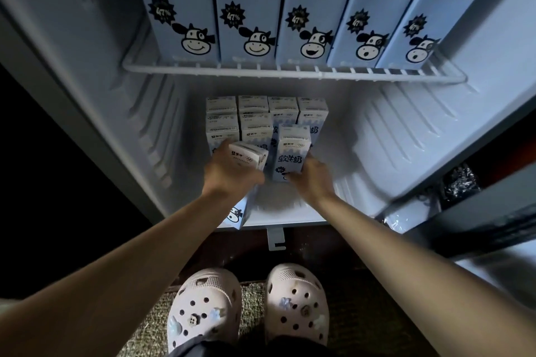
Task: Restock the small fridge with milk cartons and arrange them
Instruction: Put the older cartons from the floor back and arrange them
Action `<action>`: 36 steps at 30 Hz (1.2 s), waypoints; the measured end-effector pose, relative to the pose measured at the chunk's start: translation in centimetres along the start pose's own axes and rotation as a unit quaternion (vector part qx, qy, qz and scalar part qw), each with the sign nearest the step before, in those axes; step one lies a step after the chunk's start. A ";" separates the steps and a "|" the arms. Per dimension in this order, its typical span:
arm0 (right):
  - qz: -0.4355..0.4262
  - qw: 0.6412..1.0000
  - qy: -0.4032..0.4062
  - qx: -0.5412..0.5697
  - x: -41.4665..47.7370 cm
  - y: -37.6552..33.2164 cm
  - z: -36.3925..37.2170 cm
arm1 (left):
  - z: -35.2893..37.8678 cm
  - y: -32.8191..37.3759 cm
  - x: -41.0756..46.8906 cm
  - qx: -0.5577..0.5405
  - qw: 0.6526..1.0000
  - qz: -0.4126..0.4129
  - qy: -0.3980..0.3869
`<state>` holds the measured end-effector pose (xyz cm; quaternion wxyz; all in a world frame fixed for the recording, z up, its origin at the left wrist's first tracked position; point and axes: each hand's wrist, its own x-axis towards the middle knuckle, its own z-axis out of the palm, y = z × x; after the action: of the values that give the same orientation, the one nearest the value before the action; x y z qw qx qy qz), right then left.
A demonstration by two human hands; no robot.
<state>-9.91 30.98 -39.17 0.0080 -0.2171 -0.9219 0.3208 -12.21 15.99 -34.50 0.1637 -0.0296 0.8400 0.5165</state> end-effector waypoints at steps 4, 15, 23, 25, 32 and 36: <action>-0.003 1.000 -0.004 0.011 1.4 -0.3 0.7 | 0.5 -0.6 0.2 -0.018 1.000 -0.019 0.004; 0.006 0.998 0.000 -0.062 1.7 -0.8 0.8 | 1.0 0.1 -0.4 -0.044 0.999 0.017 0.019; -0.104 0.992 -0.072 -0.011 -2.1 1.0 -1.2 | 2.3 0.9 -1.5 -0.073 0.995 0.051 0.051; -0.138 0.972 -0.189 -0.005 -3.0 1.2 -2.0 | 3.2 1.4 -1.6 -0.076 0.995 0.054 0.035; -0.077 0.983 -0.134 0.094 -2.1 3.4 -2.4 | 6.3 2.4 -2.6 -0.074 0.993 0.080 -0.052; -0.027 0.994 -0.052 0.087 -1.5 4.8 -3.4 | 6.4 2.5 -2.4 -0.047 0.979 0.063 -0.190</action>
<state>-6.15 35.74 -39.16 -0.0126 -0.1731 -0.8951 0.4108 -8.92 22.46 -34.29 0.2862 0.1142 0.7685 0.5607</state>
